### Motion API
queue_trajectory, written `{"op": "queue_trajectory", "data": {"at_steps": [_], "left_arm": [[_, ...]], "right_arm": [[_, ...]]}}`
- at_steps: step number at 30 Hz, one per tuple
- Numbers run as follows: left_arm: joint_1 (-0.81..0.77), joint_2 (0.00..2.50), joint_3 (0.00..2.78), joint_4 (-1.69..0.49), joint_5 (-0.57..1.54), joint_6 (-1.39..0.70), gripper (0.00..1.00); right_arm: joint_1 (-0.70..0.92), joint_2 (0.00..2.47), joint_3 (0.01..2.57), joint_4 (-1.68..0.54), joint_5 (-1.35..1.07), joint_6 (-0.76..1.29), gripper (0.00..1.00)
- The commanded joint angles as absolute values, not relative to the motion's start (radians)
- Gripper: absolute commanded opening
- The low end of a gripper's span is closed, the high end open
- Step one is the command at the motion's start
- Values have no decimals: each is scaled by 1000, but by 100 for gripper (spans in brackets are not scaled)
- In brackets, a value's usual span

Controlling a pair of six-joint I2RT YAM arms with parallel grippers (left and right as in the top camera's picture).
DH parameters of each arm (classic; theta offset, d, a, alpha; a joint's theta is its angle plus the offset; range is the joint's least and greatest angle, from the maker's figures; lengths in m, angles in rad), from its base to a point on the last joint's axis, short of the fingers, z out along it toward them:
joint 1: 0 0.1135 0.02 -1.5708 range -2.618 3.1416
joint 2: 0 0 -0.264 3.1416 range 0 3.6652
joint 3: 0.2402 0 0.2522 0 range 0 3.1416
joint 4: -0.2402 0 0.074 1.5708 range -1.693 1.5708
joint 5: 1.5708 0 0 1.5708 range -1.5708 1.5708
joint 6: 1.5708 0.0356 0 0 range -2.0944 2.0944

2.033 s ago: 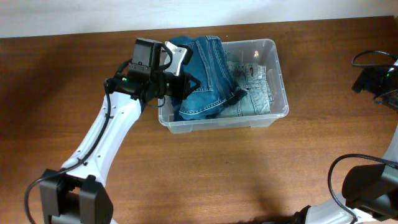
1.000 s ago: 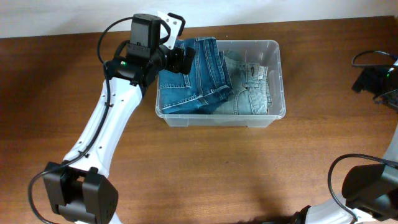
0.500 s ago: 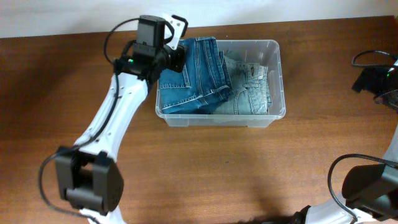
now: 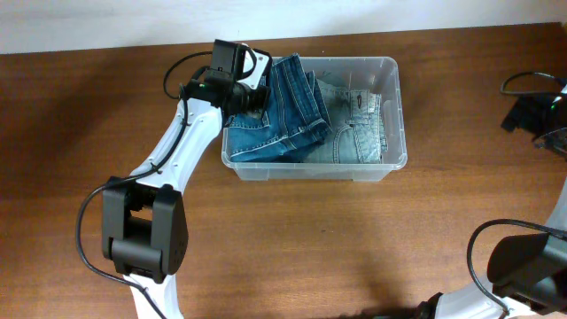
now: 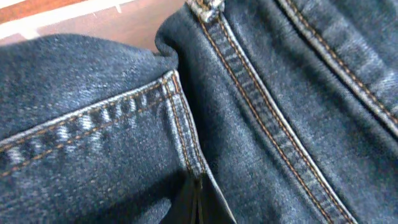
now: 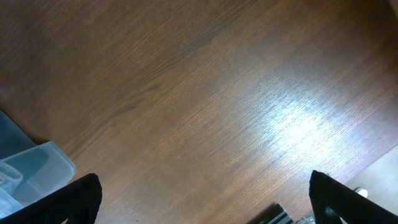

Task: Pack container
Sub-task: 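Lower the dark-blue jeans onto the bin's left side and release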

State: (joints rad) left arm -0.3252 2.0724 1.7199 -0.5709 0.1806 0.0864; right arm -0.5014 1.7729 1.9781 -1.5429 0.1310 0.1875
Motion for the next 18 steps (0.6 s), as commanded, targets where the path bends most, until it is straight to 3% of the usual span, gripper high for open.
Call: {"op": "queue_trajectory", "data": {"at_steps": [1, 8, 14, 18], "left_arm": [[-345, 2112, 1721, -602, 224, 92, 1], [-366, 2078, 1819, -570, 191, 99, 1], [-366, 1988, 1863, -613, -213, 26, 1], [-363, 1990, 1862, -711, -364, -41, 1]], "right_arm": [[-505, 1774, 1979, -1543, 139, 200, 98], [-505, 1774, 1979, -1543, 139, 200, 98], [-505, 1774, 1979, -1543, 140, 200, 98], [-505, 1774, 1979, -1543, 139, 200, 98]]}}
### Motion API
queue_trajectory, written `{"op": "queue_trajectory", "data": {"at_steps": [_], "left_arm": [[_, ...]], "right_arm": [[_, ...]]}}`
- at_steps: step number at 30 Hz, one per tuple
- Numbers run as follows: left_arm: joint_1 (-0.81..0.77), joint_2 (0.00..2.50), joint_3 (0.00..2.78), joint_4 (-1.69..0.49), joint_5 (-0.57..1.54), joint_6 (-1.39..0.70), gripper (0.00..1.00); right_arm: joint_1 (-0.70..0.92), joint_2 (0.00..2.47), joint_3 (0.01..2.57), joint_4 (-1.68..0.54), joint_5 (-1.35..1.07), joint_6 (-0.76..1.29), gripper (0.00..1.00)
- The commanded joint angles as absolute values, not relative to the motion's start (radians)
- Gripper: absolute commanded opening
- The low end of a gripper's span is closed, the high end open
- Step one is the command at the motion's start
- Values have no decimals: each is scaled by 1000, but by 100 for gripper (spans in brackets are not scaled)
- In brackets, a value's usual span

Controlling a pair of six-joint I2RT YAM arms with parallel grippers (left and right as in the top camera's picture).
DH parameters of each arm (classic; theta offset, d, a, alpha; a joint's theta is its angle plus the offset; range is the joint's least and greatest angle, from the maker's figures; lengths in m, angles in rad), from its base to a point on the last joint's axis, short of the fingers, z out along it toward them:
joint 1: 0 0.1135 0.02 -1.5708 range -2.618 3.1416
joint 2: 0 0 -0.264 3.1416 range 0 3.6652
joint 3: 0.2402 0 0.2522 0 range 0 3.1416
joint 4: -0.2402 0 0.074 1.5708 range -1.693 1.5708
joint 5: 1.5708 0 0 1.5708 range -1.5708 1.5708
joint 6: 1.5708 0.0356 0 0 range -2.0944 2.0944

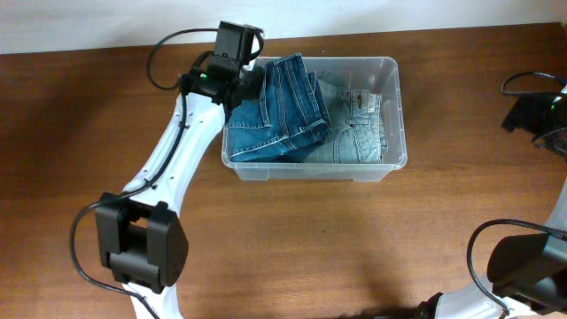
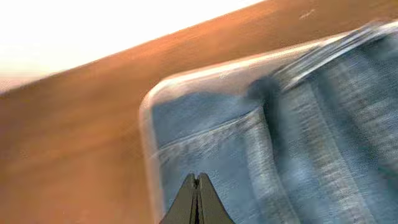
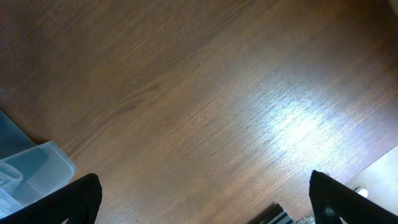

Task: Pack container
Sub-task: 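Lower the dark-blue jeans onto the bin's left side and release, then press the dark-blue jeans down with the left gripper, then raise it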

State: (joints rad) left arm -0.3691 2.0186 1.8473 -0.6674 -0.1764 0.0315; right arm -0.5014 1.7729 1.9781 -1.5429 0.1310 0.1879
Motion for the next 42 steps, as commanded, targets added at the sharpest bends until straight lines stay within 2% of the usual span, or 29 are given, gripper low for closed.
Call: {"op": "queue_trajectory", "data": {"at_steps": [1, 5, 17, 42], "left_arm": [[-354, 1990, 1861, -732, -363, -42, 1], [-332, 1995, 1859, -747, -350, -102, 1], [-326, 2045, 1835, -757, -160, -101, 1], [-334, 2120, 1834, -760, -91, -101, 1]], "right_arm": [[-505, 1774, 1979, -1543, 140, 200, 98], [-505, 1774, 1979, -1543, 139, 200, 99], [-505, 1774, 1979, -1543, 140, 200, 98], [-505, 1774, 1979, -1543, 140, 200, 99]]}}
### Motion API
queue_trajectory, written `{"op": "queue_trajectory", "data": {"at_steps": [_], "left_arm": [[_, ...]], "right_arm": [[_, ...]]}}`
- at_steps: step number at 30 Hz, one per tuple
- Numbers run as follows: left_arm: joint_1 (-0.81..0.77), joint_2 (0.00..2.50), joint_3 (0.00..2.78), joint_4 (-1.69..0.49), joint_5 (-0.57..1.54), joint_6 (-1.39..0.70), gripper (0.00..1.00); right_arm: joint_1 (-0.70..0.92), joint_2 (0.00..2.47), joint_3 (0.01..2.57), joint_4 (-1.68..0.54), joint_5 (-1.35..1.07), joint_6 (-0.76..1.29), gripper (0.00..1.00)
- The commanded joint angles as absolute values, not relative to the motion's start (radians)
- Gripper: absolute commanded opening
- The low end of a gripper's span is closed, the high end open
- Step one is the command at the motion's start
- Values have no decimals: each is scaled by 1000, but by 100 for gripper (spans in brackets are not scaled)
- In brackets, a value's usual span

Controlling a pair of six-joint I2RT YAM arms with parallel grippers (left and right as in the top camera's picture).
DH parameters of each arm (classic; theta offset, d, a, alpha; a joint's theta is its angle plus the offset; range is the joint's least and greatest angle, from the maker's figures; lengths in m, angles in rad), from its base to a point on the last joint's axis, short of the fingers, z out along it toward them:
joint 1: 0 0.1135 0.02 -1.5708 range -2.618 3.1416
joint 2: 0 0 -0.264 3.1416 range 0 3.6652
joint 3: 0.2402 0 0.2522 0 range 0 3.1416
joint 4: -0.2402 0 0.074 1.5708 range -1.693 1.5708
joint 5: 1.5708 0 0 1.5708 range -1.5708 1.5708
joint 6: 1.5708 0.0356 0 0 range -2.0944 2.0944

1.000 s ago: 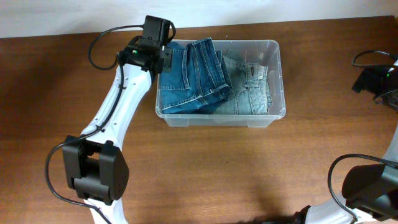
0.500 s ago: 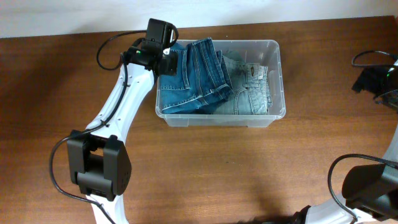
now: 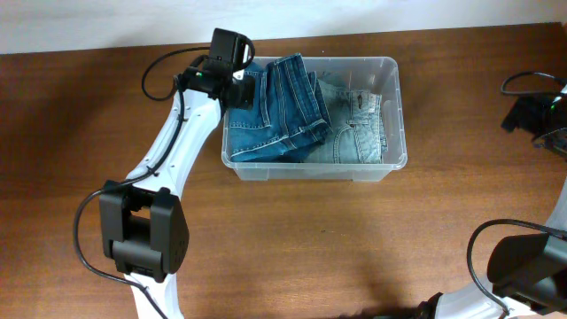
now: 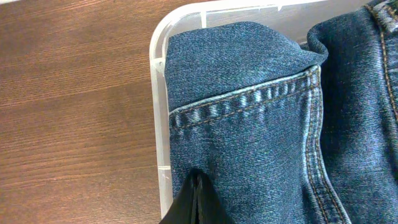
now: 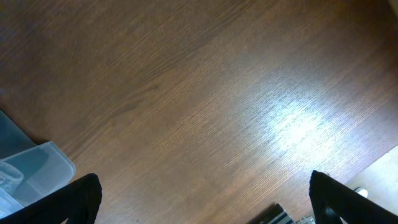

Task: Pack container
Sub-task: 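Press the dark-blue jeans down with the left gripper, then raise it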

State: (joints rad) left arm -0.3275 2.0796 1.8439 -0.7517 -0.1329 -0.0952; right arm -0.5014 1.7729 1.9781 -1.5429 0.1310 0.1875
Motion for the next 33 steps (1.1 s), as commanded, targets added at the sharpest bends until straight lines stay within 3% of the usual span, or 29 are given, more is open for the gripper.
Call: {"op": "queue_trajectory", "data": {"at_steps": [1, 27, 33], "left_arm": [[-335, 2120, 1834, -760, -89, -101, 1], [-459, 2104, 1910, -768, -92, -52, 2], [-505, 2109, 1918, -797, 4, -52, 4]], "right_arm": [[-505, 1774, 1979, -1543, 139, 200, 99], [-505, 1774, 1979, -1543, 139, 200, 98], [-505, 1774, 1979, -1543, 139, 200, 99]]}}
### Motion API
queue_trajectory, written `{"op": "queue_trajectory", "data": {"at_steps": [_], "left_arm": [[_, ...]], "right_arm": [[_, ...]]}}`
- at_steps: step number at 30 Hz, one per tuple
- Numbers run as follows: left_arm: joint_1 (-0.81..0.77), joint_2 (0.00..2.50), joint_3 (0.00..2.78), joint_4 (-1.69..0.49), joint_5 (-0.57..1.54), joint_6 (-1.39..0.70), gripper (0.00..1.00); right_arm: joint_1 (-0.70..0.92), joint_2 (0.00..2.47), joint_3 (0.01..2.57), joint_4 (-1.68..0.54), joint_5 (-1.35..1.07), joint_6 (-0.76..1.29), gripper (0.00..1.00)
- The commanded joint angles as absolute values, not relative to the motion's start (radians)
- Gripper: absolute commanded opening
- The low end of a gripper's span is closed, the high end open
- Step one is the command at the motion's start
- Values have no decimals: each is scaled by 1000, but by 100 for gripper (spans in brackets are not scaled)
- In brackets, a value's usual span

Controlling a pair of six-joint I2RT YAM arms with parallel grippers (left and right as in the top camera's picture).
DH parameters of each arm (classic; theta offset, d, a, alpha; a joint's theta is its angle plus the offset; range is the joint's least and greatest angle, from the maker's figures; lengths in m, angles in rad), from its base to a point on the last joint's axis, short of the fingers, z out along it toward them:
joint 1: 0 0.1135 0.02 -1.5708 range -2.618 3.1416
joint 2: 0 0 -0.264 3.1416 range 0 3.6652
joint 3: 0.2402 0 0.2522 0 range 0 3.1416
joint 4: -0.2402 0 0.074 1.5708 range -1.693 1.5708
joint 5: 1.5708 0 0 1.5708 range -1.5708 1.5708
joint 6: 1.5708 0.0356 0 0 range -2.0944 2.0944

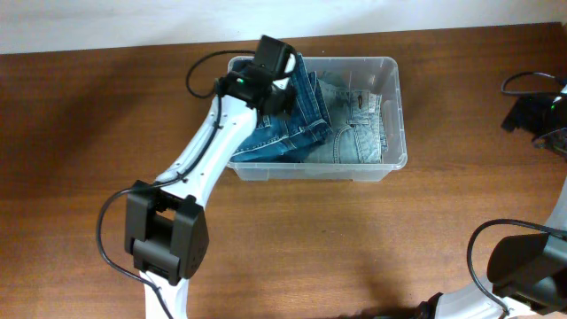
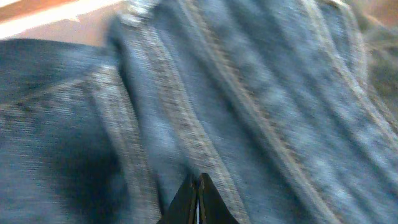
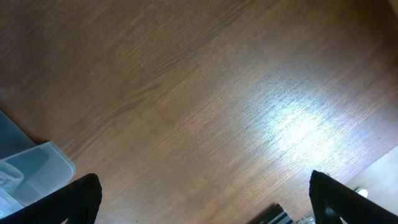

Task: Pack container
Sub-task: 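Press the dark-blue jeans down with the left gripper, then raise it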

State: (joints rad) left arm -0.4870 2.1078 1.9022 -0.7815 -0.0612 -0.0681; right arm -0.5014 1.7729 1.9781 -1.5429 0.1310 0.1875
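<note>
A clear plastic container [image 1: 395, 71] stands at the back middle of the wooden table. Folded dark blue jeans [image 1: 306, 111] fill its left half and light blue jeans [image 1: 361, 124] its right half. My left gripper [image 1: 285, 93] is down over the dark jeans near the container's back. In the left wrist view its tips [image 2: 199, 186] are pressed together, shut, against blurred dark denim [image 2: 261, 93], with nothing between them. My right gripper [image 3: 205, 199] is open over bare wood, far to the right of the container.
Wooden table [image 1: 354, 248] all around the container. A corner of the container [image 3: 31, 171] shows at the lower left of the right wrist view. Black cables and the right arm [image 1: 536, 111] sit at the table's right edge.
My left gripper was over the container's back-left corner and has moved right, now over the middle of the dark jeans and close to the cloth. It stays shut. The right arm is unchanged.
My left gripper was shut and low on the dark jeans. Then it stood higher by the container's back-left corner, then over the jeans' left fold at the rim. Now it is back low on the dark jeans, further right. The right gripper stayed open over bare wood.
</note>
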Motion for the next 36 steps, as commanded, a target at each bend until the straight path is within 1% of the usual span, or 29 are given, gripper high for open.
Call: {"op": "queue_trajectory", "data": {"at_steps": [1, 5, 12, 16, 19, 23, 24, 26, 27, 29, 30, 31, 32, 33, 36], "left_arm": [[-508, 2113, 1917, -801, 4, -52, 4], [-515, 2143, 1917, -807, 6, -53, 4], [-517, 2179, 1916, -828, 84, -53, 4], [-517, 2180, 1926, -825, 83, -52, 6], [-517, 2171, 1975, -842, 83, -52, 13], [-516, 2136, 2041, -875, 82, -52, 19], [-513, 2114, 2062, -880, 82, -51, 26], [-509, 2079, 2084, -880, 62, -52, 44], [-508, 2057, 2091, -881, 31, -52, 49], [-504, 2001, 2094, -888, -72, -52, 51], [-501, 1981, 2094, -897, -107, -52, 56], [-498, 1958, 2094, -911, -152, -52, 64], [-494, 1937, 2094, -929, -189, -52, 68], [-487, 1906, 2094, -959, -234, -52, 79], [-469, 1850, 2094, -1017, -278, -52, 85]], "right_arm": [[-505, 1774, 1979, -1543, 139, 200, 99], [-505, 1774, 1979, -1543, 140, 200, 99], [-505, 1774, 1979, -1543, 140, 200, 99], [-505, 1774, 1979, -1543, 140, 200, 98], [-505, 1774, 1979, -1543, 140, 200, 99], [-505, 1774, 1979, -1543, 139, 200, 98], [-505, 1774, 1979, -1543, 139, 200, 98], [-505, 1774, 1979, -1543, 139, 200, 99], [-505, 1774, 1979, -1543, 140, 200, 98], [-505, 1774, 1979, -1543, 140, 200, 98], [-505, 1774, 1979, -1543, 140, 200, 98], [-505, 1774, 1979, -1543, 140, 200, 98], [-505, 1774, 1979, -1543, 140, 200, 98], [-505, 1774, 1979, -1543, 140, 200, 98], [-505, 1774, 1979, -1543, 139, 200, 98]]}}
